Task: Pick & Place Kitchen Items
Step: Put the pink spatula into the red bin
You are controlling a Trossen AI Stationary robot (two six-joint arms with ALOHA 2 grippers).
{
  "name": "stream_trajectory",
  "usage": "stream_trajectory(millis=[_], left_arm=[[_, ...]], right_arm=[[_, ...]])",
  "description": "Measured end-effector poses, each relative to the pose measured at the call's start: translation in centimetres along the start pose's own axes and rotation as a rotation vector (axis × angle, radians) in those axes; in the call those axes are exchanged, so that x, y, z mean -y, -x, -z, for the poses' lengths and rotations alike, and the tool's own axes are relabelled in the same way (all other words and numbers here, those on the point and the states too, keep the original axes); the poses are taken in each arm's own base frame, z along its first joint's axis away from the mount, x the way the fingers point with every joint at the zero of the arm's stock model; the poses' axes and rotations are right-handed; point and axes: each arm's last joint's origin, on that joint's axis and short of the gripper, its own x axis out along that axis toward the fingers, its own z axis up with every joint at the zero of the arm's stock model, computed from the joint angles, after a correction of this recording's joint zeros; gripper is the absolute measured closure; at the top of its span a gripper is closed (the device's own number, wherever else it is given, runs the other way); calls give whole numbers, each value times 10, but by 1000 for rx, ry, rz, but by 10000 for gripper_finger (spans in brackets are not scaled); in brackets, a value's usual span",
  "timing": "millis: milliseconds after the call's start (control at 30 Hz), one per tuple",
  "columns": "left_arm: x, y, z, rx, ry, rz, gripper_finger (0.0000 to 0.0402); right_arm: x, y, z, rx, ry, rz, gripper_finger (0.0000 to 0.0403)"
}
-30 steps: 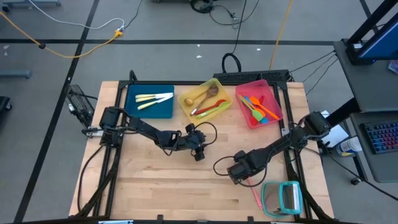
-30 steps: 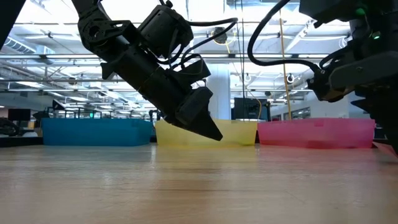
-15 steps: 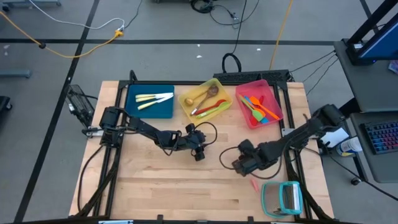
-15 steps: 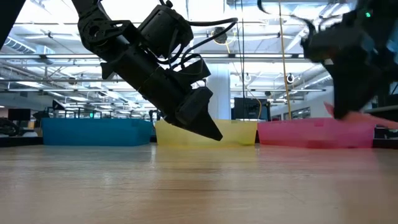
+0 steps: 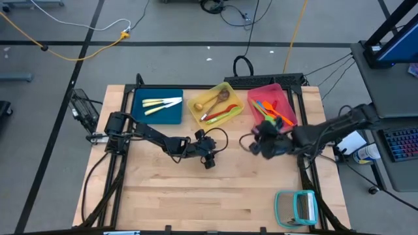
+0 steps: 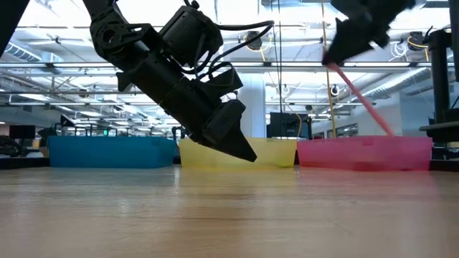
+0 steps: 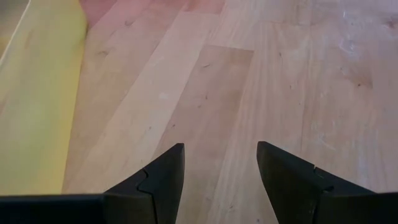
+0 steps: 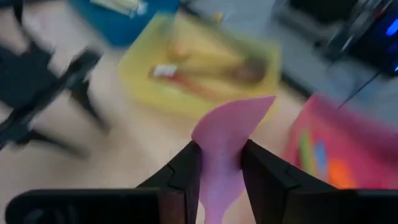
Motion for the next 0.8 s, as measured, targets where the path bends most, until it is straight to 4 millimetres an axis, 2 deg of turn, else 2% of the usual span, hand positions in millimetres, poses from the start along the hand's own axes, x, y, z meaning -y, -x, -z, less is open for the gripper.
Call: stream_trajectory(millis=[100,233,433,533,700,800], left_arm=[[0,0,0,0,0,0,195],[0,0,0,1,1,-1,195],[-3,-1,-1,2,6,-8,195],[-5,-2,-1,2,9,-12,195],[-6,-2,-1,1,10,-14,195],[-5,-2,-1,0,7,-11,195]], right_arm=[[17,3,-18,121,65,68,310],[44,5,-38,226,133,248,310],[85,-8,-49,178,57,435,310],[102,-26,-41,83,24,445,309],[120,-61,-10,-6,10,496,300],[126,-77,7,-46,18,425,285]])
